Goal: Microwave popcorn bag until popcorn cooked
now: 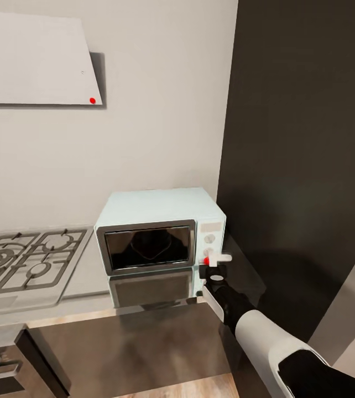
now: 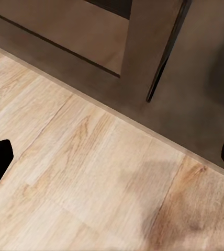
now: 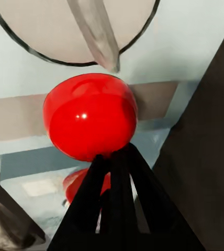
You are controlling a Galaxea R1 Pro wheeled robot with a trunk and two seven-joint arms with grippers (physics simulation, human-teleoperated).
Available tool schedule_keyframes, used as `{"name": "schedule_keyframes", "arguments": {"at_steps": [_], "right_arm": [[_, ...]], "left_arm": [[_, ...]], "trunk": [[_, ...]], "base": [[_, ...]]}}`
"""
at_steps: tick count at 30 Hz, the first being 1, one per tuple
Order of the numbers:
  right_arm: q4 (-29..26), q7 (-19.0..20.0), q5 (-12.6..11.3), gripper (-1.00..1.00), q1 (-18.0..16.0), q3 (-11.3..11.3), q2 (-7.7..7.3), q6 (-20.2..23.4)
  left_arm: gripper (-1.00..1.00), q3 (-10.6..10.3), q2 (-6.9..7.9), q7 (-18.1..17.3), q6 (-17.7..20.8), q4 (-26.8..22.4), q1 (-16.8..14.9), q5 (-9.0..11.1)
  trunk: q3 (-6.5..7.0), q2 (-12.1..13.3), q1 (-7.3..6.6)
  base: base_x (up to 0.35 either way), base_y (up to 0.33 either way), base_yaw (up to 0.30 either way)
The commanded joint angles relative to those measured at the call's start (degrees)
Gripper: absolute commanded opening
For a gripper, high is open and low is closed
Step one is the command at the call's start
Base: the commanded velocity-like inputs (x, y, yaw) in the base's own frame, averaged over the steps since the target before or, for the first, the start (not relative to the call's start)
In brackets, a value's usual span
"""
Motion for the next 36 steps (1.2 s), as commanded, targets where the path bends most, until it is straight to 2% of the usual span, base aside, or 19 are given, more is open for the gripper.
{"name": "schedule_keyframes", "arguments": {"at_steps": [1, 20, 29, 31, 32, 34, 36], "right_arm": [[0.18, -0.45, -0.25, -1.0, -0.06, 0.36, 0.0, -0.02], [0.32, -0.48, -0.27, -1.0, -0.06, 0.53, 0.0, -0.1], [-0.04, -0.28, -0.27, -1.0, -0.06, 0.49, 0.0, -0.04], [-0.46, 4.07, -0.16, -1.0, -0.06, 0.59, 0.0, -0.07], [-0.57, 9.21, -0.07, -1.0, -0.06, 0.58, 0.0, -0.35], [-1.37, 15.23, 0.11, -1.0, -0.06, 0.72, 0.0, -0.63], [-6.63, 18.58, 0.45, -1.0, 0.11, 0.94, 0.0, -0.57]], "left_arm": [[1.0, -0.3, 0.02, -0.33, -0.05, -0.08, 0.03, 0.64], [1.0, -0.3, 0.02, -0.33, -0.09, -0.08, 0.03, 0.62], [1.0, -0.3, -0.07, -0.32, -0.05, -0.05, 0.03, 0.71], [1.0, -0.3, -0.07, -0.32, -0.05, -0.07, 0.03, 0.71], [1.0, -0.3, -0.07, -0.32, -0.05, -0.06, 0.03, 0.71], [1.0, -0.36, -0.07, -0.29, -0.03, -0.06, 0.03, 0.71], [1.0, -0.38, -0.07, -0.25, 0.02, -0.03, 0.03, 0.71]], "trunk": [[-0.07, -0.05, 0.01], [-0.07, -0.05, 0.01], [-0.07, -0.05, 0.01], [-0.07, -0.05, 0.01], [-0.07, -0.05, 0.01], [-0.07, -0.05, 0.01], [-0.07, -0.05, 0.01]], "base": [[0.0, 0.0, 0.0], [0.027, 0.0, 0.0], [-0.201, 0.0, 0.0], [-0.34, 0.0, 0.0], [-0.343, 0.0, 0.0], [-0.344, 0.0, 0.0], [-0.344, 0.0, 0.0]]}}
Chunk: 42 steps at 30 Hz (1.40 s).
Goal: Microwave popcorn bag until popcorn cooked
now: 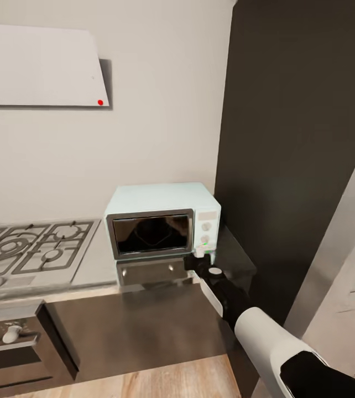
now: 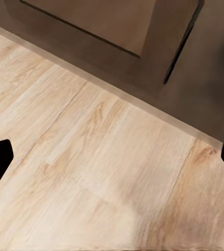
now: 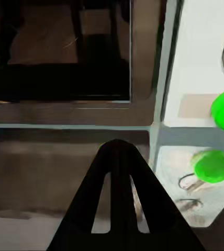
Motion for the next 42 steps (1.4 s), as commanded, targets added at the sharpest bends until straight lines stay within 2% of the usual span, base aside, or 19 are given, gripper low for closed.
{"name": "schedule_keyframes", "arguments": {"at_steps": [1, 3, 5, 8, 9, 11, 17, 23, 25, 26, 28, 32, 34, 37, 38, 39, 40, 41, 42], "right_arm": [[-3.58, 1.03, -0.43, -1.0, 0.38, 1.08, 0.0, 0.55], [-5.29, 1.74, -0.46, -1.0, 0.64, 4.42, 0.0, 0.72], [-6.65, 1.95, -0.45, -1.0, 1.84, 10.94, 0.0, 0.77], [-8.78, 1.98, -0.83, -1.0, 3.12, 18.06, 0.0, 1.03], [-9.28, 2.03, -1.06, 1.0, 4.05, 21.21, 0.0, 1.11], [-9.51, 2.07, -1.12, 1.0, 5.73, 22.53, 0.0, 1.17], [-9.59, 1.93, -0.99, 1.0, 12.22, 22.8, 0.0, 0.45], [-8.48, 1.33, -0.99, 1.0, 13.8, 22.77, 0.0, -1.53], [-4.18, 0.57, -1.17, 1.0, 15.07, 22.32, 0.0, -2.34], [1.79, -1.06, -2.25, 1.0, 15.86, 20.98, 0.0, -3.29], [16.28, -3.34, -7.76, 1.0, 16.29, 17.46, 0.0, -9.2], [30.72, -3.92, -13.63, 1.0, 16.45, 16.48, 0.0, -16.09], [32.96, -3.9, -18.73, 1.0, 19.66, 16.24, -4.26, -17.58], [33.23, -3.9, -23.96, 1.0, 22.69, 16.08, -5.65, -17.98], [33.27, -3.94, -25.58, 1.0, 24.32, 16.05, -5.88, -18.06], [33.28, -3.96, -26.01, 1.0, 25.28, 16.06, -5.94, -18.07], [33.29, -3.97, -26.37, 1.0, 26.77, 16.04, -5.99, -18.13], [33.29, -3.98, -26.58, 1.0, 28.4, 16.04, -6.19, -18.16], [33.3, -3.99, -26.36, 1.0, 27.98, 16.03, -5.87, -18.5]], "left_arm": [[1.0, -0.31, 0.02, -0.32, -0.03, -0.07, 0.03, 0.62], [1.0, -0.31, 0.02, -0.32, -0.03, -0.06, 0.03, 0.62], [1.0, -0.3, 0.02, -0.3, -0.03, -0.07, 0.03, 0.62], [1.0, -0.27, 0.02, -0.3, -0.01, -0.07, 0.03, 0.62], [1.0, -0.3, 0.02, -0.3, -0.01, -0.06, 0.03, 0.62], [1.0, -0.31, 0.02, -0.28, -0.01, -0.06, 0.03, 0.62], [1.0, -0.31, 0.1, -0.24, -0.03, -0.05, 0.03, 0.62], [1.0, -0.36, 0.09, -0.02, 0.1, -0.05, 0.03, 0.62], [1.0, -0.44, 0.05, 0.23, 0.25, -0.05, 0.03, 0.68], [1.0, -0.45, 0.05, 0.35, 0.35, -0.03, 0.03, 0.74], [1.0, -0.45, 0.02, 0.51, 0.45, 0.02, 0.03, 0.79], [1.0, -0.48, -0.01, 0.56, 2.05, -0.03, 0.03, 0.74], [1.0, -0.59, 0.05, 0.68, 5.64, -0.05, 0.03, 0.74], [1.0, -0.71, 0.19, 2.64, 13.47, -0.13, 0.03, 0.62], [1.0, -0.89, 0.27, 6.26, 18.57, -0.27, 0.03, -0.42], [1.0, -1.03, 0.28, 8.52, 20.63, -0.32, 0.03, -1.66], [1.0, -1.15, 0.22, 12.03, 23.0, -0.36, 0.03, -4.4], [1.0, -1.18, 0.12, 15.47, 24.8, -0.38, 0.03, -8.85], [1.0, -1.02, 0.45, 15.42, 24.67, -0.05, 0.23, -8.53]], "trunk": [[-0.08, -0.05, -0.03], [-0.08, -0.05, -0.03], [-0.08, -0.05, -0.03], [-0.08, -0.05, -0.03], [-0.08, -0.05, -0.03], [-0.08, -0.05, -0.03], [-0.08, -0.05, -0.03], [-0.08, -0.05, -0.03], [-0.08, -0.05, -0.03], [-0.08, -0.05, -0.03], [-0.08, -0.05, -0.03], [-0.08, -0.05, -0.03], [-0.08, -0.05, -0.03], [-0.08, -0.05, -0.03], [-0.08, -0.05, -0.03], [-0.08, -0.05, -0.03], [-0.08, -0.05, -0.03], [-0.08, -0.05, -0.03], [-0.09, -0.05, -0.03]], "base": [[-0.344, 0.0, 0.0], [-0.344, 0.0, 0.0], [-0.344, 0.0, 0.0], [-0.344, 0.0, 0.0], [-0.344, 0.0, 0.0], [-0.343, 0.0, 0.0], [-0.27, 0.0, 0.0], [-0.022, 0.0, 0.0], [-0.001, 0.0, 0.0], [0.0, 0.0, 0.0], [0.0, 0.0, 0.0], [0.0, 0.0, 0.0], [0.0, 0.0, 0.0], [0.0, 0.0, 0.0], [0.0, 0.0, 0.0], [0.0, 0.0, 0.0], [0.0, 0.0, 0.0], [0.0, 0.0, 0.0], [0.0, 0.0, 0.0]]}}
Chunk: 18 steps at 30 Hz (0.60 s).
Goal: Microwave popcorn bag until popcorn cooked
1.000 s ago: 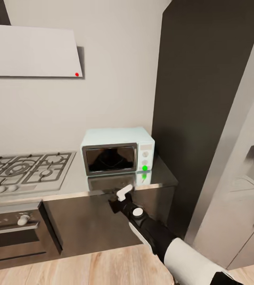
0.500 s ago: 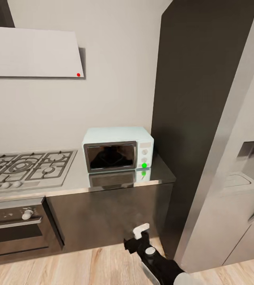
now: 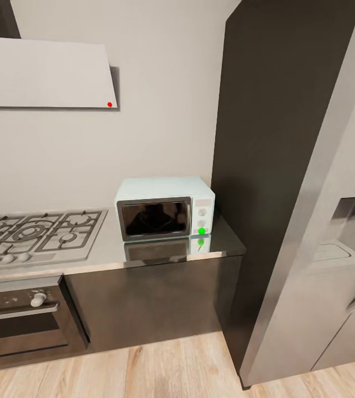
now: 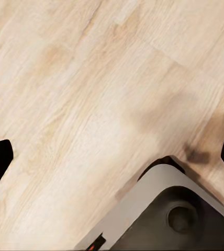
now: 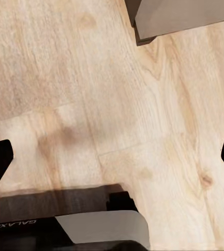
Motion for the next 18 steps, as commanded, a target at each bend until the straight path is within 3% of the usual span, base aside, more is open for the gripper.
{"name": "schedule_keyframes", "arguments": {"at_steps": [1, 18], "right_arm": [[0.19, -0.05, -0.39, 1.0, -0.24, 0.43, 0.16, -0.57], [0.19, -0.05, -0.39, 1.0, 0.04, 0.43, -0.63, -0.57]], "left_arm": [[1.0, -0.43, 0.03, -0.26, -0.08, 0.01, 0.02, 0.63], [1.0, -0.46, -0.76, -0.26, -0.08, -0.08, 0.1, 0.6]], "trunk": [[-0.06, -0.04, 0.01], [-0.06, -0.04, 0.01]], "base": [[0.0, 0.0, 0.0], [0.0, 0.0, 0.0]]}}
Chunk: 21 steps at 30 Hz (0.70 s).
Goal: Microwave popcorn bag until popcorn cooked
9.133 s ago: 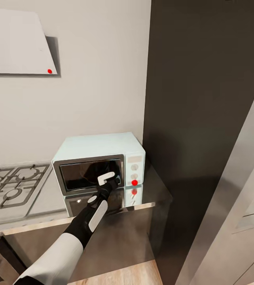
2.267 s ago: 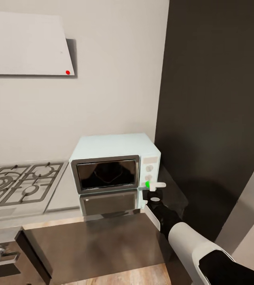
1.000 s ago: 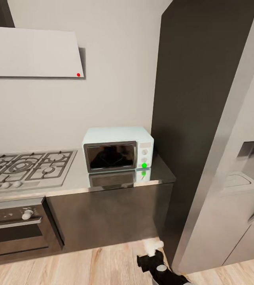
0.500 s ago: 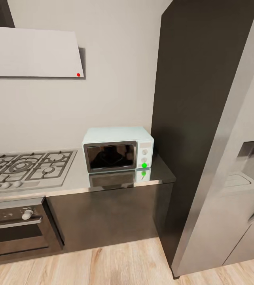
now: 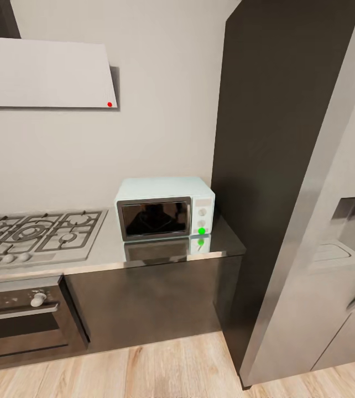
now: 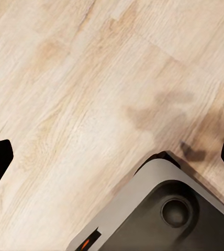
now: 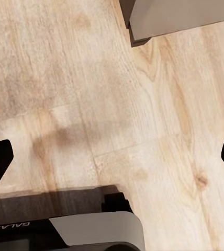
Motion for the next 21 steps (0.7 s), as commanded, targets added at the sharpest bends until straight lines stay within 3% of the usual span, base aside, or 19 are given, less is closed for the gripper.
{"name": "schedule_keyframes", "arguments": {"at_steps": [1, 21], "right_arm": [[0.18, -0.05, -0.37, 1.0, -0.07, 0.46, 0.06, -0.25], [0.18, -0.05, -0.37, 1.0, -0.07, 0.46, 0.06, -0.25]], "left_arm": [[1.0, -0.32, 0.02, -0.27, -0.08, -0.08, 0.03, 0.62], [1.0, -0.32, 0.02, -0.27, -0.08, -0.08, 0.03, 0.62]], "trunk": [[-0.06, -0.04, 0.01], [-0.06, -0.04, 0.01]], "base": [[0.0, 0.0, 0.0], [0.0, 0.0, 0.0]]}}
